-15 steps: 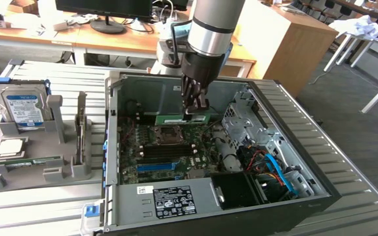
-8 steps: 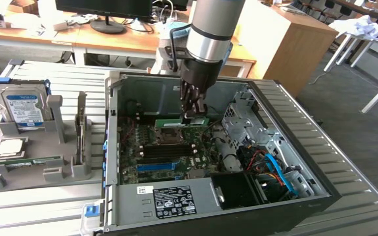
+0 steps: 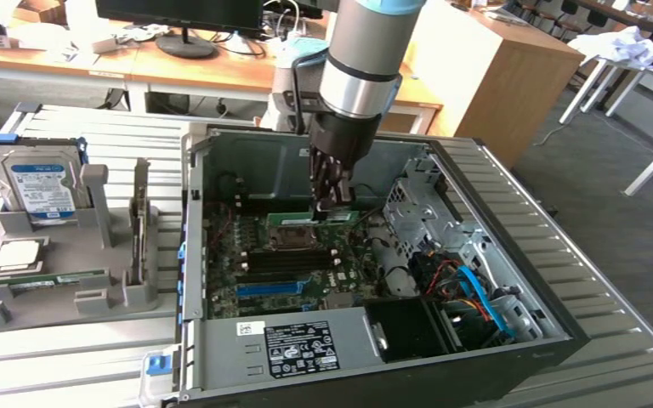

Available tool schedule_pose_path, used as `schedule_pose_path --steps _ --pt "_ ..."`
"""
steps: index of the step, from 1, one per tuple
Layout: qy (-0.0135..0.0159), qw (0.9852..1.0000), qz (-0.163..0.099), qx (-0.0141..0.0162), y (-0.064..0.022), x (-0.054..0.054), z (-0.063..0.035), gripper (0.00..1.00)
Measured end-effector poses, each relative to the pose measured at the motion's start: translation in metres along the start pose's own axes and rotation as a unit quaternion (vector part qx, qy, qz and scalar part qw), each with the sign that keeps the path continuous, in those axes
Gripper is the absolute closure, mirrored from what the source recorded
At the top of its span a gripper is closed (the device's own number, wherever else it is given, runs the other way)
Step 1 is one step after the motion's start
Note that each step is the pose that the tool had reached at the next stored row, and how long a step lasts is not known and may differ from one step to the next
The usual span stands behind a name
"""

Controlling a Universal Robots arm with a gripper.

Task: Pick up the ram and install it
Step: 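Insert the ram into the slot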

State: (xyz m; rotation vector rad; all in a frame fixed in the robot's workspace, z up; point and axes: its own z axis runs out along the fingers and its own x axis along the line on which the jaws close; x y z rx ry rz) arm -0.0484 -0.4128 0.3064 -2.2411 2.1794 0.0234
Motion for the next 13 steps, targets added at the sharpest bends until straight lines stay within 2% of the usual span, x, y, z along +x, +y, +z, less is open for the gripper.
schedule_pose_path --steps 13 --pt "0.0000 1.0000 0.000 0.0000 0.0001 0.001 0.0189 0.88"
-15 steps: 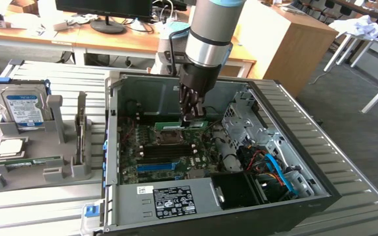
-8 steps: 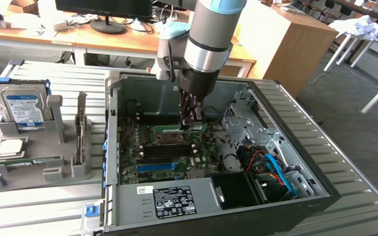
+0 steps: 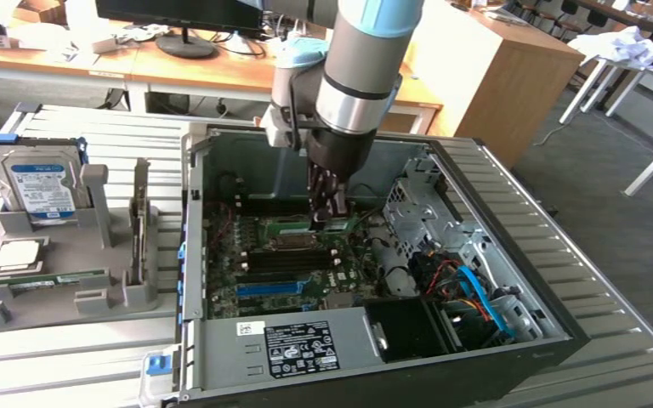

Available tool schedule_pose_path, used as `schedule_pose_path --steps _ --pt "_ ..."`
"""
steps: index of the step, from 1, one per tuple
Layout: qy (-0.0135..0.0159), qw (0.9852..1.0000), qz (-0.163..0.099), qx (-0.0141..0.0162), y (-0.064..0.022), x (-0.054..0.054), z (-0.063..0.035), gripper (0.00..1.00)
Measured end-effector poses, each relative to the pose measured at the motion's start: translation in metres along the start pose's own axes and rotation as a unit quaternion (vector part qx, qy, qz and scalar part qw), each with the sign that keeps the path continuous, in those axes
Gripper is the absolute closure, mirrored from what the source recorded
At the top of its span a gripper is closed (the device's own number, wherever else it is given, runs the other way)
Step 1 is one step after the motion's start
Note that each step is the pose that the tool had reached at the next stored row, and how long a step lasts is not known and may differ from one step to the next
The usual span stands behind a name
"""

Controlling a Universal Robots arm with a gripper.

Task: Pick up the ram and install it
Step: 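Insert the ram into the slot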

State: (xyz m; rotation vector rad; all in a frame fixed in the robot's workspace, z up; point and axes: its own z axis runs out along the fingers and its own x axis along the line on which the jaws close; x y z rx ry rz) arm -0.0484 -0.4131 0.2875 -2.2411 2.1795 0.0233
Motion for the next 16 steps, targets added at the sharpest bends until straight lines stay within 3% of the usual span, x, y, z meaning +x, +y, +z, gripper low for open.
schedule_pose_path --steps 16 --pt "-0.0001 1.0000 0.001 0.0001 0.0003 0.001 0.0158 0.88"
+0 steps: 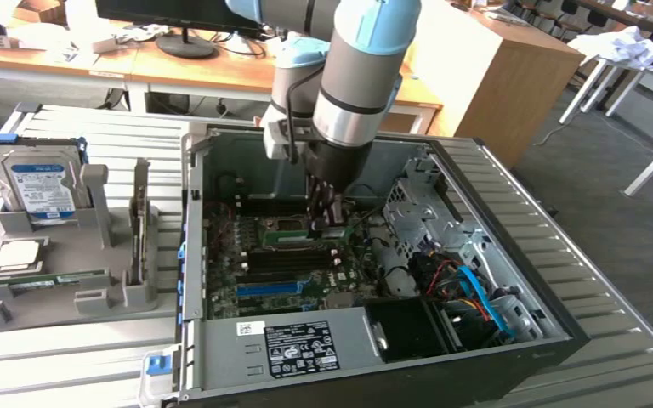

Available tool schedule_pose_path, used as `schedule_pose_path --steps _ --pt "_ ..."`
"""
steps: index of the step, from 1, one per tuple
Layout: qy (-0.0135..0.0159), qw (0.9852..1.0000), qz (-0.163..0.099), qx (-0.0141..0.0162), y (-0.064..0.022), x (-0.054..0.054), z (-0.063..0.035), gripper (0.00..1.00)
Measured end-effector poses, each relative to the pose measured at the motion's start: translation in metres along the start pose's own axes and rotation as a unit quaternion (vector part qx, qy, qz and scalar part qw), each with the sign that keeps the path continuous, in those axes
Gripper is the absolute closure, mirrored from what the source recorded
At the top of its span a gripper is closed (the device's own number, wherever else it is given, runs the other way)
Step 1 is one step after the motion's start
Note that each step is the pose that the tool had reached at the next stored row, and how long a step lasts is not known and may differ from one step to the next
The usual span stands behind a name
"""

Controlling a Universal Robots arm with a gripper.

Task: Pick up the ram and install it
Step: 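Insert the ram into the slot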

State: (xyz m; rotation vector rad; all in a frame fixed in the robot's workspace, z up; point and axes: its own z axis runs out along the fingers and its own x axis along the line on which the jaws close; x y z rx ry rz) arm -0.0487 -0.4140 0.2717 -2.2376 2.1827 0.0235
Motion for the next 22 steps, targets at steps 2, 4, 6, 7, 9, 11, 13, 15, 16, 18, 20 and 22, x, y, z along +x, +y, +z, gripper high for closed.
schedule_pose_path --steps 2,4,6,7,9,11,13,15,16,18,20,22 --pt "0.0000 1.0000 0.003 0.0000 -0.0001 0.000 0.0016 0.88" --pt "0.0000 1.0000 0.006 0.0001 -0.0001 0.001 0.0029 0.88" --pt "0.0001 0.9999 0.010 0.0001 -0.0001 0.002 0.0044 0.88" --pt "0.0000 0.9999 0.014 0.0003 -0.0001 0.002 0.0053 0.88" --pt "0.0000 0.9998 0.021 0.0004 0.0000 0.003 0.0069 0.88" --pt "0.0001 0.9997 0.026 0.0005 0.0000 0.003 0.0082 0.88" --pt "0.0000 0.9997 0.026 0.0005 -0.0001 0.005 0.0094 0.88" --pt "0.0000 0.9997 0.025 0.0005 0.0003 0.009 0.0105 0.88" --pt "-0.0001 0.9997 0.024 0.0005 0.0007 0.010 0.0110 0.88" --pt "-0.0001 0.9998 0.021 0.0005 0.0015 0.011 0.0121 0.88" --pt "-0.0001 0.9998 0.021 0.0004 0.0026 0.011 0.0130 0.88" --pt "0.0000 0.9998 0.020 0.0004 0.0043 0.011 0.0140 0.88"
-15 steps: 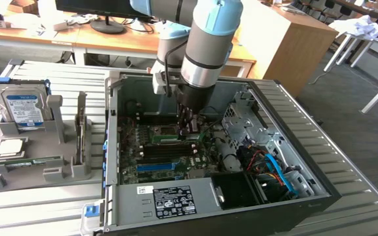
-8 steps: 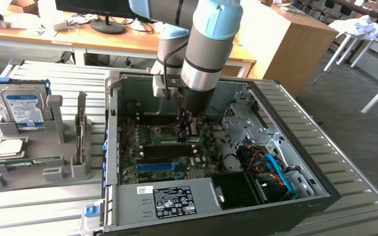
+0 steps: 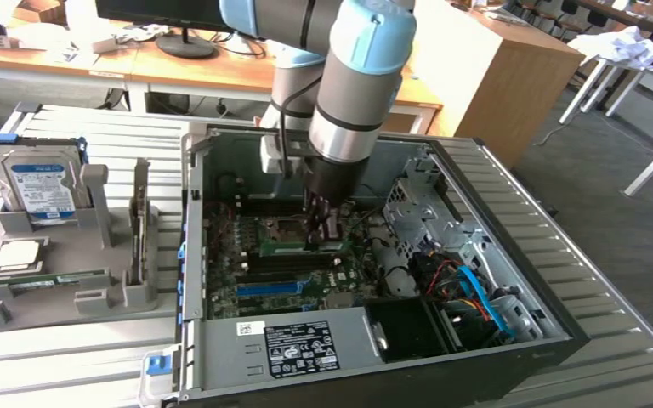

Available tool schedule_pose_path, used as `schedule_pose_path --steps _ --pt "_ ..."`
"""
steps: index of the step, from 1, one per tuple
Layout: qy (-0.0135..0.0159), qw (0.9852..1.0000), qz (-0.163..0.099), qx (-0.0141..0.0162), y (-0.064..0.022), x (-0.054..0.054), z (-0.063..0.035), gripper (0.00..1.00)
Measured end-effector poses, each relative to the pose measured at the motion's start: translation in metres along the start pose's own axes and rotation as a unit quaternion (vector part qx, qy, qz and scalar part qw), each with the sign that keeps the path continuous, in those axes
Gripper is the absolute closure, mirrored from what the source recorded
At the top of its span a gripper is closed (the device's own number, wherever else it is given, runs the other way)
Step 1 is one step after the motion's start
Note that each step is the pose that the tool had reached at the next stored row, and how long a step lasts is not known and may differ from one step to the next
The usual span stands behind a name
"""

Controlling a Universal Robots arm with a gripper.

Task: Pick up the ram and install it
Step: 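Insert the ram into the slot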

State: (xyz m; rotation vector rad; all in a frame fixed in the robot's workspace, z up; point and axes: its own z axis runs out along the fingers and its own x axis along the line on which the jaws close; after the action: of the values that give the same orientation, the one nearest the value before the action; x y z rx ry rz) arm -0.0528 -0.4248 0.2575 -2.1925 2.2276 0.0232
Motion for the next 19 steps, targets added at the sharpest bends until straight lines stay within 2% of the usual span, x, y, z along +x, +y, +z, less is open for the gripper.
schedule_pose_path --steps 19 --pt "-0.0002 1.0000 -0.002 -0.0001 0.0070 -0.003 0.0120 0.88"
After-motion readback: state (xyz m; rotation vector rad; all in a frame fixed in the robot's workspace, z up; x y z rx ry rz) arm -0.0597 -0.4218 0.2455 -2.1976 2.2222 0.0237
